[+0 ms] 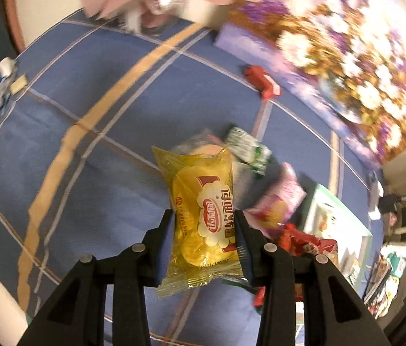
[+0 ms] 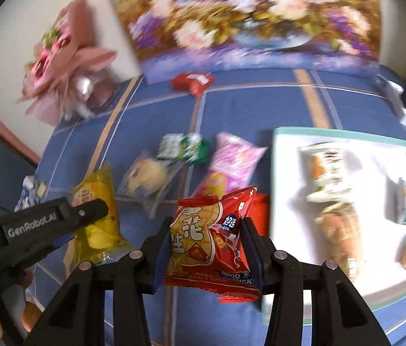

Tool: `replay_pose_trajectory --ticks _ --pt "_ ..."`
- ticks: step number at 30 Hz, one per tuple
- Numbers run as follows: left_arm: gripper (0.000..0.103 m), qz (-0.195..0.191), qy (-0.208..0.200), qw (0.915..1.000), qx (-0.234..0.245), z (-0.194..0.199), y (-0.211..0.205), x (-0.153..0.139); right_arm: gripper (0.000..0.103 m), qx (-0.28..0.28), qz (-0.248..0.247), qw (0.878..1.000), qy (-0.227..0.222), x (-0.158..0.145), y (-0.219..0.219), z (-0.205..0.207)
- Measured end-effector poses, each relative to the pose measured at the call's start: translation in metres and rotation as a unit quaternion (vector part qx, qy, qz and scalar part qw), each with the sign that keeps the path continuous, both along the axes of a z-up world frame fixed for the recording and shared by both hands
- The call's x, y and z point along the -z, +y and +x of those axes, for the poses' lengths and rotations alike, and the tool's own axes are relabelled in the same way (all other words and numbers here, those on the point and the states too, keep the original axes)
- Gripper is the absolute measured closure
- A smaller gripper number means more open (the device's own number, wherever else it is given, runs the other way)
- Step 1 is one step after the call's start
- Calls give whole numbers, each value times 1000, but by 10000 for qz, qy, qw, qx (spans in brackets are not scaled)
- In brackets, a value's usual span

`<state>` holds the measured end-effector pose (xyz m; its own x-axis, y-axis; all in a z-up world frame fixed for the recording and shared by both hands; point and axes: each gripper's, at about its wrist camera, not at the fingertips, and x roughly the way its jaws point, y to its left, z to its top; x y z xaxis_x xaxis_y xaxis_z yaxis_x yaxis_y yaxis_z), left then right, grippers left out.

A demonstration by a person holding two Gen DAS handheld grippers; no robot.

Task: Organize snacks
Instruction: 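Carry both bags over the tray and open both tools to release them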

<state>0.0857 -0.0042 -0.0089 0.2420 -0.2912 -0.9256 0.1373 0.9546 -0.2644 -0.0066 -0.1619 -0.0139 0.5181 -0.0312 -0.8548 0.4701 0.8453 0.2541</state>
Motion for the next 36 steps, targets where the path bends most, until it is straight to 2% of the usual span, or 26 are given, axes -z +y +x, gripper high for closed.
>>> replay_pose_trajectory --ticks 5,11,19,29,36 --pt "61 -103 -139 9984 542 -18 -46 -7 54 605 -115 9981 -24 -4 -45 -32" --pt "61 -96 -363 9929 1125 -40 -101 -11 54 1228 -11 9924 -68 -4 -98 -70" --pt "61 -81 -425 9871 1540 -50 -146 -1 54 1739 59 9847 -52 0 -145 -106" --pt "61 101 -543 9842 1685 -46 -181 29 54 1806 281 9831 68 22 -164 -107" --pt "61 39 -600 9820 1793 -47 -198 40 53 1714 242 9848 164 31 -162 -95"
